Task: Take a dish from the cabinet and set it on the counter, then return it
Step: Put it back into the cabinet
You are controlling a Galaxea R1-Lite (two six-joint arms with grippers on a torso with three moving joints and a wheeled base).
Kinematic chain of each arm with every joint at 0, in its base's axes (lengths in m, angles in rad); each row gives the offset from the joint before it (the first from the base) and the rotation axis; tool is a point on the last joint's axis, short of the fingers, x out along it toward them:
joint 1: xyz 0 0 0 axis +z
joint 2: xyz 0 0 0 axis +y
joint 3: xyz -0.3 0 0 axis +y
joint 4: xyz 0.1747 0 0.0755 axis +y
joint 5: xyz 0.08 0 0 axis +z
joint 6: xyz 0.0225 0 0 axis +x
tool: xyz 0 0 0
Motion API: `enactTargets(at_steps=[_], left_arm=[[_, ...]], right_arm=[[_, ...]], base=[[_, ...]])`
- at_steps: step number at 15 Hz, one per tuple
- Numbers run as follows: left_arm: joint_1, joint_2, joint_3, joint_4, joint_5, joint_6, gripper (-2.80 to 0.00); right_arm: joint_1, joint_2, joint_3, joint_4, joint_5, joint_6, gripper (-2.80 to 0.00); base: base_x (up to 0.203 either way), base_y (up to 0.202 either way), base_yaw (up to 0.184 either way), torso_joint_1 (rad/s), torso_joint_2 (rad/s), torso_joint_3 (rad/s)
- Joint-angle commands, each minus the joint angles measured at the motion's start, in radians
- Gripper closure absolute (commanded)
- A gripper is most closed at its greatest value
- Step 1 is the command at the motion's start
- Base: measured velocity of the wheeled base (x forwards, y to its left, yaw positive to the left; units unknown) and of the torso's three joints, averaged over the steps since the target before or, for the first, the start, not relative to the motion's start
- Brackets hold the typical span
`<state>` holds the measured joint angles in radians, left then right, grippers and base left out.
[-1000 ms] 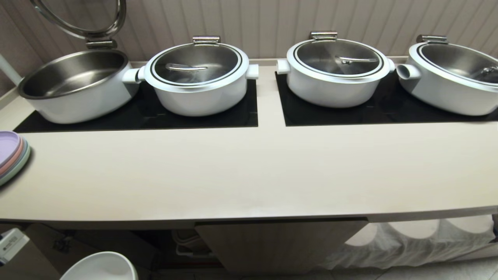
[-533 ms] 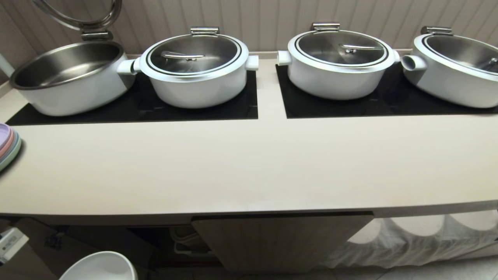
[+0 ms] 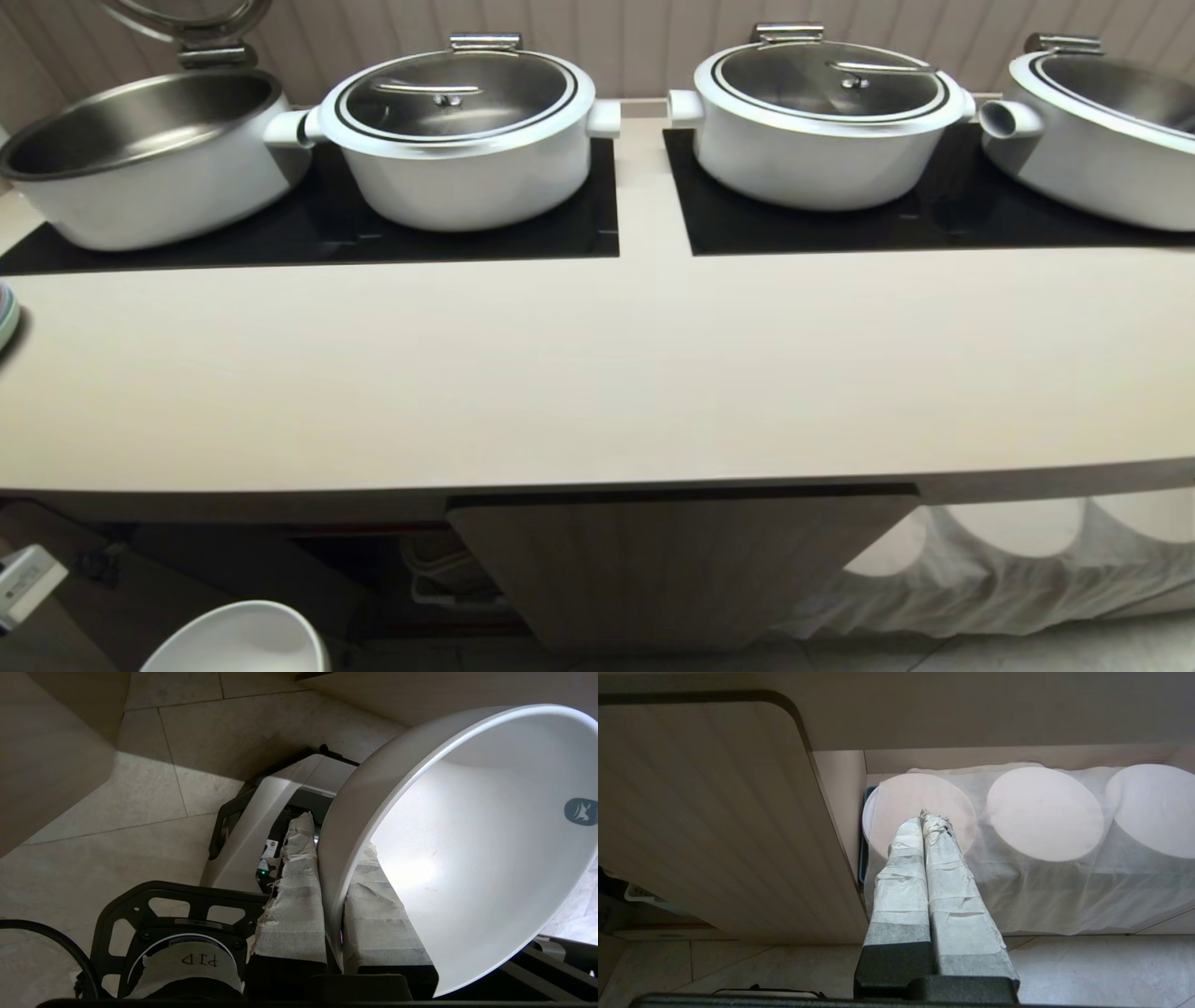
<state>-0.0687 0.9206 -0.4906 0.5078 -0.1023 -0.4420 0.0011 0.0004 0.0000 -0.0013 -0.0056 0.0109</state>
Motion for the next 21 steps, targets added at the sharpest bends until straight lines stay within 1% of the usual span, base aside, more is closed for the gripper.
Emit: enactTargets(at_steps=[1,13,21], left_arm=[[0.000,0.003,0.004,0.003,0.000,-0.003,0.00],[0.000,0.021,0.003,-0.002,-0.004,-0.001,0.00],[-0.006,0.029,0.004,-0.002,-0.007,-0.003,0.00]], right_arm=[[0.000,0.001,0.000,0.000,-0.001,0.000,0.00],[0.000,0.001,0.000,0.000,-0.001,0.001,0.00],[0.000,0.001,0.000,0.001,-0.001,0.001,0.00]], base=[[0.000,0.000,0.000,-0.175,0.37,0.206],[0.000,0.000,0.000,-0.237,0.52,0.287],[0.000,0.000,0.000,-0.206,0.50,0.288]])
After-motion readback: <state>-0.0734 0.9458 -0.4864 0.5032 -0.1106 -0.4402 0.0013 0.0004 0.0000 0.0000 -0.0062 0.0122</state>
